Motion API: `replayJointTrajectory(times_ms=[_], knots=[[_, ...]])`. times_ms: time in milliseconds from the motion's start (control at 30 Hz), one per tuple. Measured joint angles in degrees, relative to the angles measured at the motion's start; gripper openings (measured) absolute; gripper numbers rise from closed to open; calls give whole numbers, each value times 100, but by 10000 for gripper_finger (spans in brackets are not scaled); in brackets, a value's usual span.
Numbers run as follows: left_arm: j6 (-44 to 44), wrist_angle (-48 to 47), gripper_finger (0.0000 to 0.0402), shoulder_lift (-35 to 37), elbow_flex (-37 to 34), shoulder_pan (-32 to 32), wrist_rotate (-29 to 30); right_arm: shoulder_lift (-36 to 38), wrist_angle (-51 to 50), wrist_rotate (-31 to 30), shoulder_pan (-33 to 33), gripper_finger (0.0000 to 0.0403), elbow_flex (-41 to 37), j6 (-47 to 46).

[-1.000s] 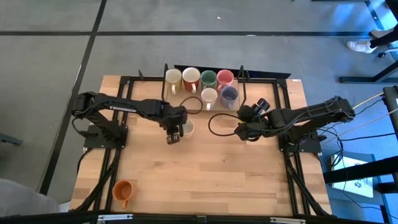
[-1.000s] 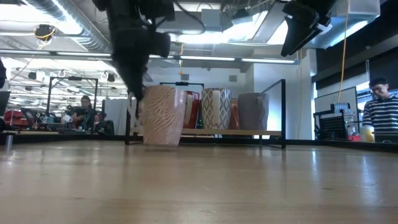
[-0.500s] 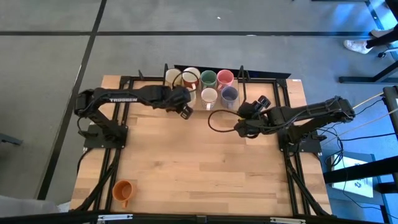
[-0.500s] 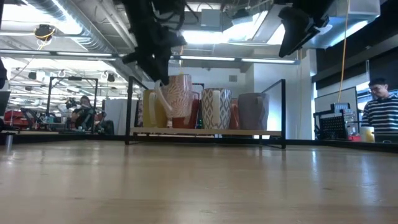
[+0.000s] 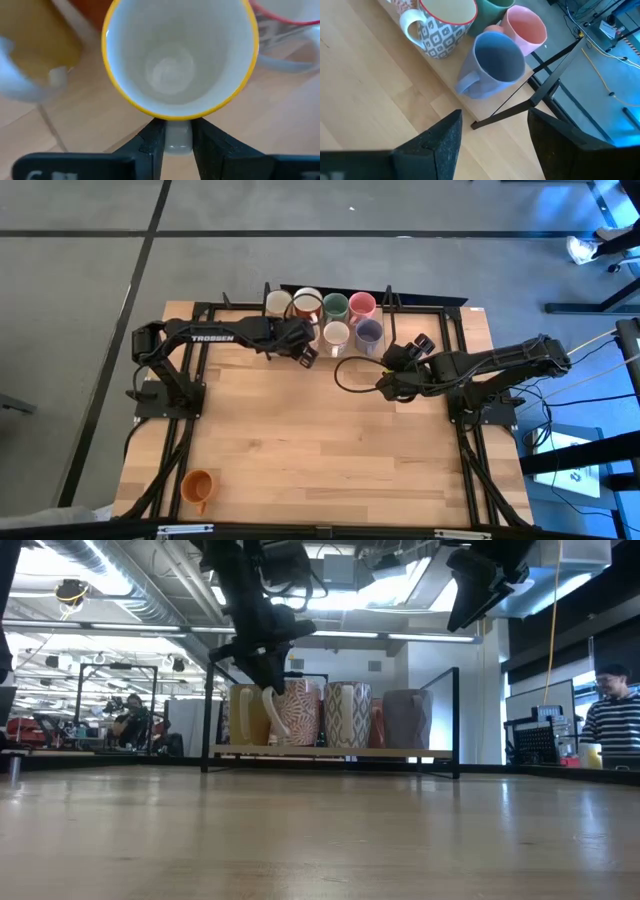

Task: Place coffee mugs
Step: Put the red patterned mug on the shelf

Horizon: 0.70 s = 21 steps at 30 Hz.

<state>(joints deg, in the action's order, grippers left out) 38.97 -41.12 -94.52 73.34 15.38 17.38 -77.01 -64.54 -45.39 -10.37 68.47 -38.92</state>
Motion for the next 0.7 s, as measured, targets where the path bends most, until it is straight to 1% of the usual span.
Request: replayJointTrajectory(times_ms=[100,200,400,533,700], knots=[[-3,98,101,3,0,24,-194,0,-1,51,0,214,0,-33],[-5,145,111,2,0,44,-381,-1,0,134,-2,214,0,-43],[-40,306,115,2,0,75,-648,0,1,140,-2,214,0,-44],[-178,327,116,2,-4,140,-602,0,2,140,-2,214,0,-44],[-202,560,117,4,-9,229,-881,0,1,138,-3,214,0,-44]])
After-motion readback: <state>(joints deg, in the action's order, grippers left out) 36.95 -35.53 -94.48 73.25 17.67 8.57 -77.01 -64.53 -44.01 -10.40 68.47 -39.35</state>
